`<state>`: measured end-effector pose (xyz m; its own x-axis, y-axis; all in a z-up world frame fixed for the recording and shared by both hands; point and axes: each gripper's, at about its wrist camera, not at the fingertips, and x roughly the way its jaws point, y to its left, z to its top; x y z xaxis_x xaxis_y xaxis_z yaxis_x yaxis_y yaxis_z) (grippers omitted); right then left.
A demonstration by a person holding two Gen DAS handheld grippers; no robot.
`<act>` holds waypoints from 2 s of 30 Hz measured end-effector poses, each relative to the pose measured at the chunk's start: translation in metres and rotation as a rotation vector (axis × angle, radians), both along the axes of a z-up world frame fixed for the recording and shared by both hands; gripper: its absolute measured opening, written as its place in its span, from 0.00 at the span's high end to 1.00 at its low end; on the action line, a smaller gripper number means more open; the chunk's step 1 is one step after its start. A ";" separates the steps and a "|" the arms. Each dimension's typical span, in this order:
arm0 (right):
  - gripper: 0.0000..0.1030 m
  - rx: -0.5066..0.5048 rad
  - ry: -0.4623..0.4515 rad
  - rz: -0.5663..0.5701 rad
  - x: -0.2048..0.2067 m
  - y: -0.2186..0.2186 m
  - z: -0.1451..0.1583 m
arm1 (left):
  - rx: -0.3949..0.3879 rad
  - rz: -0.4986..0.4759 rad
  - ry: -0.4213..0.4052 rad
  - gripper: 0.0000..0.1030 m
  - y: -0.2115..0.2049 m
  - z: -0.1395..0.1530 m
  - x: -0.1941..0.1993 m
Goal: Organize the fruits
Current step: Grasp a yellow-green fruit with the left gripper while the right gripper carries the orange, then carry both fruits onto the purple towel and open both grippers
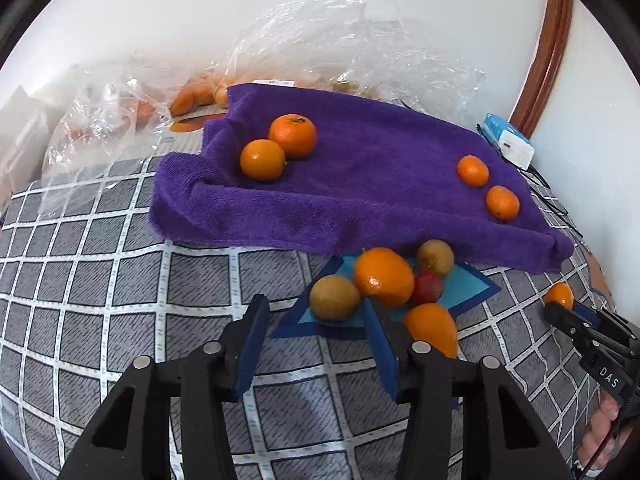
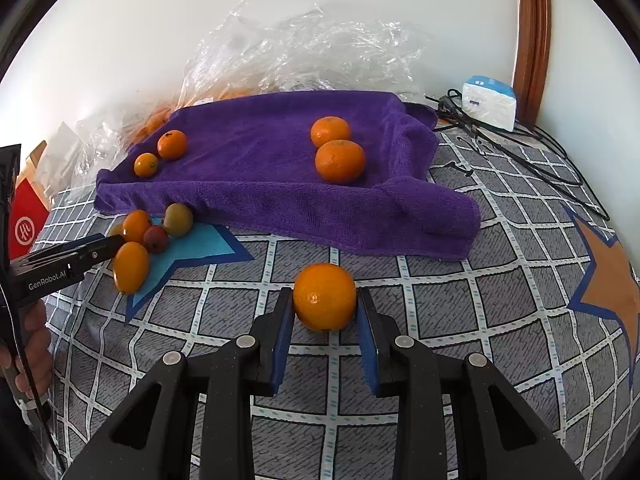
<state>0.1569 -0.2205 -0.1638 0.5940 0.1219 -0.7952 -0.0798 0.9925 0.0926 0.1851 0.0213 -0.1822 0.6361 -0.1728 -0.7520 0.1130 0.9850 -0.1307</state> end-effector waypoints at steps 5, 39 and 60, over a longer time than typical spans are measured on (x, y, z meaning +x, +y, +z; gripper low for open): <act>0.70 0.001 0.010 -0.012 0.002 -0.001 -0.001 | -0.023 -0.008 0.006 0.73 -0.005 -0.002 0.010; 0.70 0.000 -0.117 -0.032 0.030 0.013 0.089 | -0.078 0.116 -0.089 0.76 0.044 0.087 0.004; 0.70 -0.022 0.029 -0.041 0.092 0.018 0.024 | -0.054 0.090 0.010 0.76 0.016 0.034 0.075</act>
<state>0.2490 -0.2022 -0.1402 0.5748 0.0803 -0.8144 -0.0363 0.9967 0.0727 0.2596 0.0370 -0.1480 0.6436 -0.1560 -0.7493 0.0229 0.9825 -0.1849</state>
